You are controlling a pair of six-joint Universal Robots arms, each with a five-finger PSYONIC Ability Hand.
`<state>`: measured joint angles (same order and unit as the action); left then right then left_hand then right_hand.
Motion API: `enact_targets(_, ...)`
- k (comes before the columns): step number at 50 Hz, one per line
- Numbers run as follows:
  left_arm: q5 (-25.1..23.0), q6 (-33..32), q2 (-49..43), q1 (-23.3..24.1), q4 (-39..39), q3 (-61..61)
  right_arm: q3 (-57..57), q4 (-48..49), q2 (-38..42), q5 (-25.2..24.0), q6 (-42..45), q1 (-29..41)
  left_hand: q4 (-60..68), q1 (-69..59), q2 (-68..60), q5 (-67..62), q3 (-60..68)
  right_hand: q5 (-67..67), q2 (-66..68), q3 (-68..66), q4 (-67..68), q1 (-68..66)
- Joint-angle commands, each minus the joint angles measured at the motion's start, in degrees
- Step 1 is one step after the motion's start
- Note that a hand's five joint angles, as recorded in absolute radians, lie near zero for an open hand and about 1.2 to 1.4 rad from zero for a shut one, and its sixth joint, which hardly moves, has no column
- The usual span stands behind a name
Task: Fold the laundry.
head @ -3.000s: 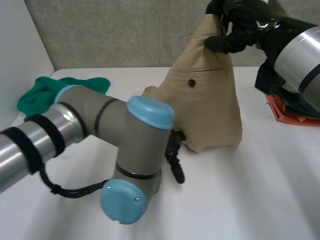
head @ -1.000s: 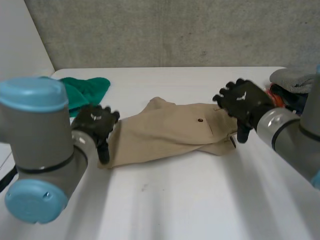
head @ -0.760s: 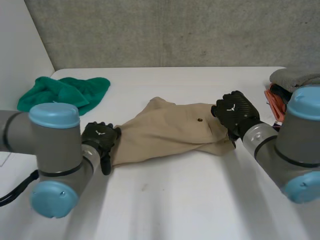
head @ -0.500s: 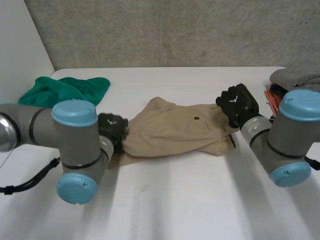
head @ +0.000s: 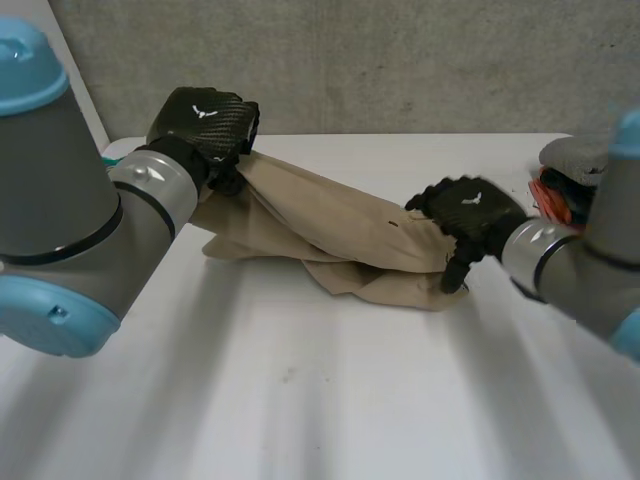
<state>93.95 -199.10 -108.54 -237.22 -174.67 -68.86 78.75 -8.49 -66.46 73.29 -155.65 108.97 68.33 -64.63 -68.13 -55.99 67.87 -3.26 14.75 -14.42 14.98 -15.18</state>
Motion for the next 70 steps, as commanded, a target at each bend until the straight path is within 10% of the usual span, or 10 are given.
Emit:
enact_targets(1, 2.9, 4.1, -2.2, 1.8, 6.3, 6.5, 1.7, 16.3, 10.4, 3.4, -9.6, 2.6, 11.7, -15.4, -11.9, -14.0, 12.1, -13.8, 12.3, -12.6, 12.1, -11.9)
enact_targets(5, 3.3, 6.1, -2.0, 2.0, 8.7, 7.5, -1.8, 19.0, 13.7, 8.2, -12.6, 2.7, 11.7, -15.4, -11.9, -14.0, 12.1, -66.5, 65.0, -65.3, 64.8, -64.6)
enact_targets(12, 2.9, 7.0, 0.4, 0.8, 10.8, 7.3, -3.3, 18.9, 5.4, 11.1, -12.5, 0.9, 11.7, -15.4, -11.9, -14.0, 12.1, -66.7, 65.2, -65.6, 65.0, -64.8)
enact_targets(21, -2.4, 8.4, 12.7, -1.4, 16.7, 10.3, -13.1, 3.9, -17.6, 2.5, -5.0, -3.6, 11.7, -15.4, -11.9, -14.0, 12.1, -66.7, 65.2, -65.6, 65.0, -64.8)
enact_targets(34, -7.6, 16.2, 19.2, -4.2, 28.2, 26.1, -31.9, -9.3, -18.6, -3.2, -8.9, -7.5, 11.7, -15.4, -11.9, -14.0, 12.1, -66.7, 65.2, -65.6, 65.0, -64.8)
enact_targets(46, -5.4, 13.6, -5.7, -6.5, 26.6, 38.8, -33.0, -7.0, -3.1, 3.7, -9.5, 2.4, 11.7, -15.4, -11.9, -14.0, 12.1, -66.7, 65.2, -65.6, 65.0, -64.8)
enact_targets(62, -1.2, 5.7, -47.7, -8.6, 9.1, 59.7, -36.2, 32.9, 28.7, 22.7, 1.4, 8.5, 11.7, -15.4, -11.9, -14.0, 12.1, -66.7, 65.2, -65.6, 65.0, -64.8)
enact_targets(64, -0.7, 6.5, -49.1, -9.0, 6.1, 62.0, -37.3, 39.6, 32.3, 22.5, 3.5, 8.5, -6.5, 2.8, 6.3, 4.2, -6.0, -46.5, 45.0, -45.4, 44.8, -44.6)
enact_targets(66, -0.7, 7.8, -48.6, -8.6, 3.9, 62.4, -39.3, 44.9, 35.5, 22.5, 5.7, 8.6, -58.3, 54.6, 58.1, 56.0, -57.9, 3.3, -4.8, 4.4, -5.0, 5.2)
enact_targets(70, -0.2, 9.4, -43.7, -7.9, 1.4, 58.1, -41.8, 44.4, 36.9, 24.4, 8.3, 8.3, -58.3, 54.6, 58.1, 56.0, -57.9, 3.3, -4.8, 4.4, -5.0, 5.2)
